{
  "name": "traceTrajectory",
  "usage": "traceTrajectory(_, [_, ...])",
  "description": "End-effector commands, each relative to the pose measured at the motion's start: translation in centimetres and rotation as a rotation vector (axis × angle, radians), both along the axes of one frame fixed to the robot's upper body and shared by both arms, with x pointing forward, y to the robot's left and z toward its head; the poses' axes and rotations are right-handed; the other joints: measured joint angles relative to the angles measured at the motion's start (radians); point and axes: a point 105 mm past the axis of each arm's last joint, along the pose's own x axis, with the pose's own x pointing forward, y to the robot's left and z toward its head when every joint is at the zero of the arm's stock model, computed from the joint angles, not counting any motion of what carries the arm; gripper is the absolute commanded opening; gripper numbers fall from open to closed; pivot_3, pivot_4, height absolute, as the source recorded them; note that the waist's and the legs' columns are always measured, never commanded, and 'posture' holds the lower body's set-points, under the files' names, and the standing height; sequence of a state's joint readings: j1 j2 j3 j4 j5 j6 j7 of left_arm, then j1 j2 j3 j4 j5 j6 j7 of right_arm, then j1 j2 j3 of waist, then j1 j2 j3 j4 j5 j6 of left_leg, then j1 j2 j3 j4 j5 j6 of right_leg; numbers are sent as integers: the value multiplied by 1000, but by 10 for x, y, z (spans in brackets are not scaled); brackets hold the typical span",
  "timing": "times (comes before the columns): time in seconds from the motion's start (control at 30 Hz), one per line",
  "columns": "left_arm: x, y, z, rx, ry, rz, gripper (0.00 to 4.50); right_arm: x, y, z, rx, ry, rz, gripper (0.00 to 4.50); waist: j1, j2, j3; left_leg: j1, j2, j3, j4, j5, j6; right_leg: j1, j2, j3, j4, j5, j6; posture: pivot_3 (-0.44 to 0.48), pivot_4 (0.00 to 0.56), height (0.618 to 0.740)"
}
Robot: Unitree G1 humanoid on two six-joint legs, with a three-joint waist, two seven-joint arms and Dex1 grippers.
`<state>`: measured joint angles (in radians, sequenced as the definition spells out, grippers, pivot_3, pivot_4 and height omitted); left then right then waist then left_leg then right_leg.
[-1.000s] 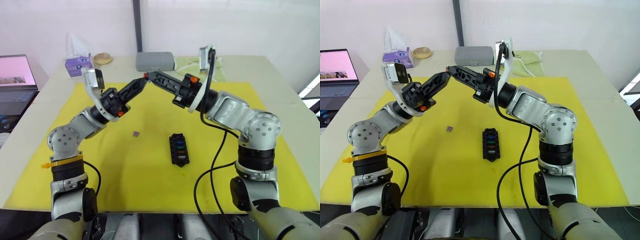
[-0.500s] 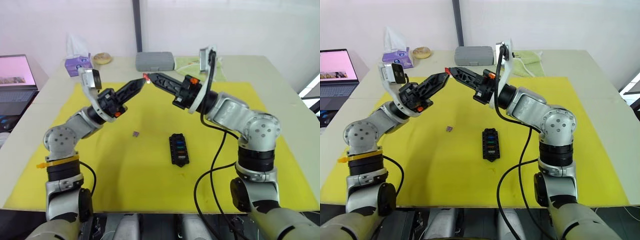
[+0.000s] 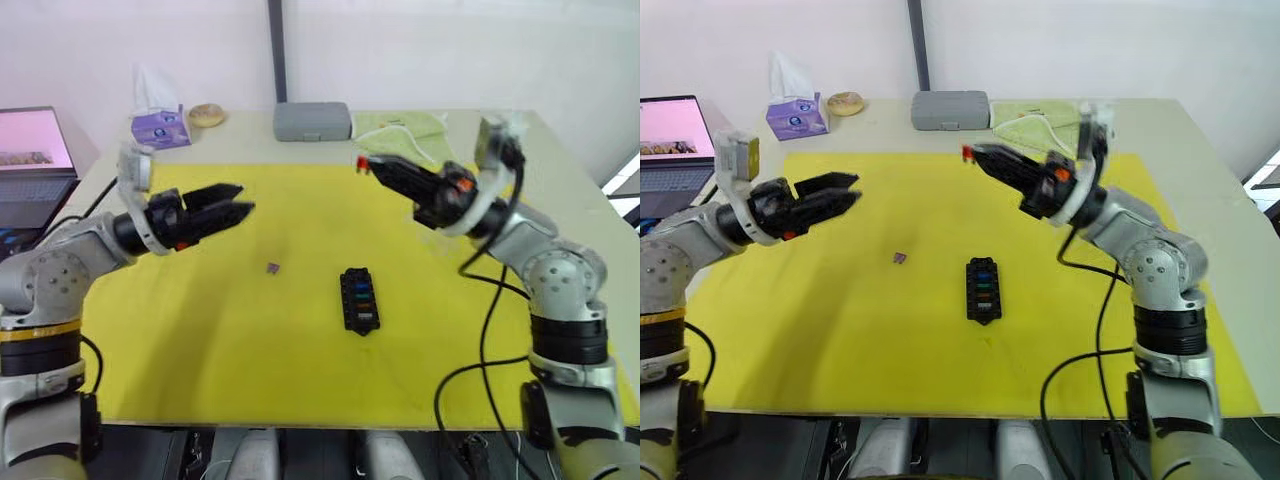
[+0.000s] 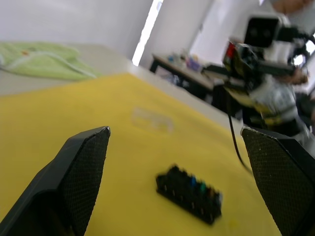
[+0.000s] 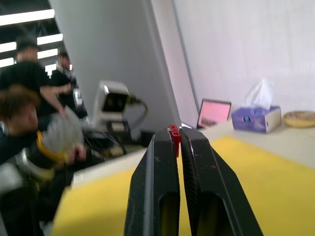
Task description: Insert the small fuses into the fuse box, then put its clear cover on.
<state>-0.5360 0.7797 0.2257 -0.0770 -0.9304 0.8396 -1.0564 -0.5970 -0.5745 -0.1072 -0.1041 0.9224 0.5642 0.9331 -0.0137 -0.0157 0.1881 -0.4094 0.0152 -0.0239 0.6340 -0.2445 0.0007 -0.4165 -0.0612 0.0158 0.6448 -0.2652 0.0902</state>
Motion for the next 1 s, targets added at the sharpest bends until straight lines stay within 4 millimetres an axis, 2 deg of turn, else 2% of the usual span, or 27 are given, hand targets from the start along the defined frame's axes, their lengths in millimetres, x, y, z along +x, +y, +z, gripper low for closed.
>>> traceTrajectory(0.03, [-16, -6, 0, 70, -69, -67, 4457, 0, -7, -33, -149, -106, 32, 0, -1, 0, 0, 0, 0, 0, 0, 0, 0, 0, 0, 0, 0, 0, 0, 0, 150, 740])
traceTrajectory(0.13, [-30, -11, -20, 145, -62, -114, 4457, 1, -9, -57, -211, -134, 58, 0, -8, 1, 1, 0, 0, 2, -2, 1, -2, -3, 0, 3, 1, 0, 0, 0, 150, 740])
traceTrajectory(0.37, [-52, -21, -43, 162, -25, -153, 4457, 2, -4, -85, -233, -155, 70, 0, -2, 1, 1, 0, 1, 3, -3, 4, -7, -5, 0, 4, 3, 1, 0, 0, 150, 740])
traceTrajectory(0.57, [-63, -24, -63, 214, -12, -179, 4457, 3, -2, -96, -238, -172, 57, 0, -1, 1, 2, 0, 1, 3, -3, 4, -7, -5, 0, 4, 3, 1, 0, 0, 150, 740])
traceTrajectory(0.8, [-64, -27, -69, 225, -2, -198, 4457, 5, -4, -113, -277, -171, 51, 0, -1, 1, 2, 0, 1, 3, -3, 4, -7, -4, 0, 4, 3, 1, -1, 0, 150, 740])
traceTrajectory(1.0, [-64, -28, -68, 225, -2, -203, 4457, 7, -5, -120, -289, -167, 43, 0, -2, 1, 1, 0, 1, 3, -3, 4, -7, -4, 0, 4, 3, 1, 0, 0, 150, 740])
